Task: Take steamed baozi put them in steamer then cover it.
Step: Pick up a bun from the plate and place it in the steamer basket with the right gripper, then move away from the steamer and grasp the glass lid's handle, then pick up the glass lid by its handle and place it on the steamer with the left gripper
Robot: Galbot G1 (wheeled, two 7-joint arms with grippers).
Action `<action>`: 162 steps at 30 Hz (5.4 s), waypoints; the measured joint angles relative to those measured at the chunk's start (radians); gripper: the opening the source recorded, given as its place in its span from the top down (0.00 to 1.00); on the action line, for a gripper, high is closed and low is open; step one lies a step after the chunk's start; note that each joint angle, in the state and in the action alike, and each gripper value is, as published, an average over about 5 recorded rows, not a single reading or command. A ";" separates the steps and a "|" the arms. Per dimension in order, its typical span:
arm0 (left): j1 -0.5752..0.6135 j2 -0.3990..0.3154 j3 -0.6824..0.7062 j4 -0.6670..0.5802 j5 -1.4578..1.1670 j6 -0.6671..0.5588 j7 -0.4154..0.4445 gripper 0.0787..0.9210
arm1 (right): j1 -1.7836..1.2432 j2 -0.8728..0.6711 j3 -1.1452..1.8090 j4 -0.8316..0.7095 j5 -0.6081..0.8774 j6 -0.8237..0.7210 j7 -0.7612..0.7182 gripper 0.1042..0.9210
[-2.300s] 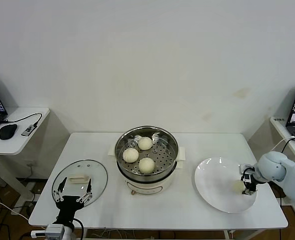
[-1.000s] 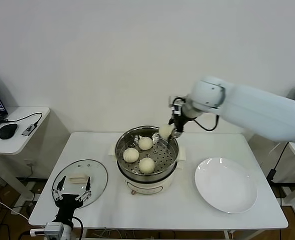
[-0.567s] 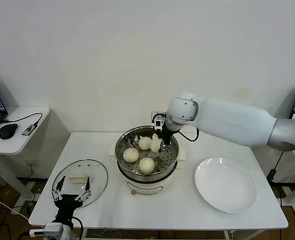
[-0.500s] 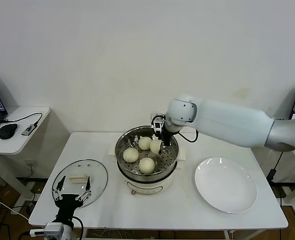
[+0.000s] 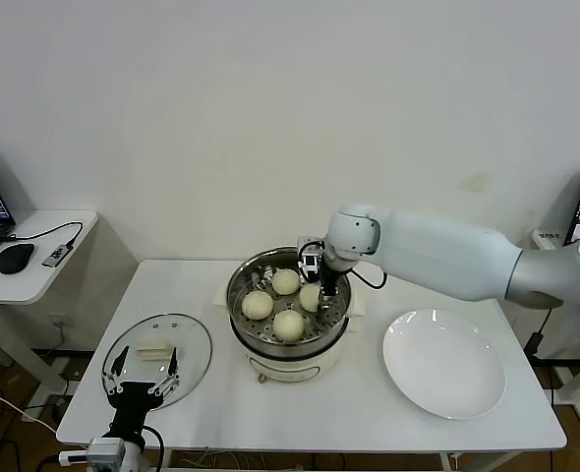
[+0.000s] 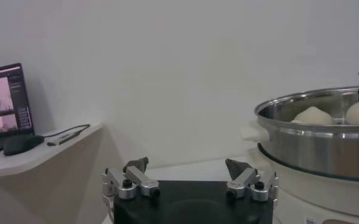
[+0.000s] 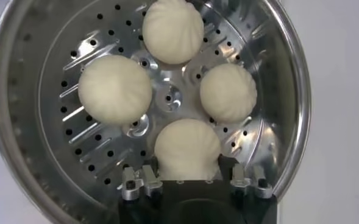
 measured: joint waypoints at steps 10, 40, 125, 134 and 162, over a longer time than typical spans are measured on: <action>-0.010 0.002 0.003 0.011 -0.002 0.002 0.000 0.12 | 0.010 -0.092 0.070 0.096 -0.013 0.012 -0.005 0.12; 0.010 -0.026 0.014 0.041 0.100 -0.049 -0.034 0.12 | -1.273 -0.297 1.360 0.557 -0.129 0.625 0.585 0.12; -0.513 0.239 0.075 0.753 1.243 -0.224 0.086 0.23 | -2.065 0.387 2.229 0.586 -0.430 1.011 0.768 0.12; -0.530 0.227 0.085 0.782 1.236 -0.228 0.087 0.54 | -2.065 0.389 2.226 0.579 -0.438 1.015 0.768 0.12; -0.411 0.269 0.025 0.589 1.148 -0.103 0.014 0.91 | -2.072 0.382 2.177 0.601 -0.458 1.014 0.763 0.12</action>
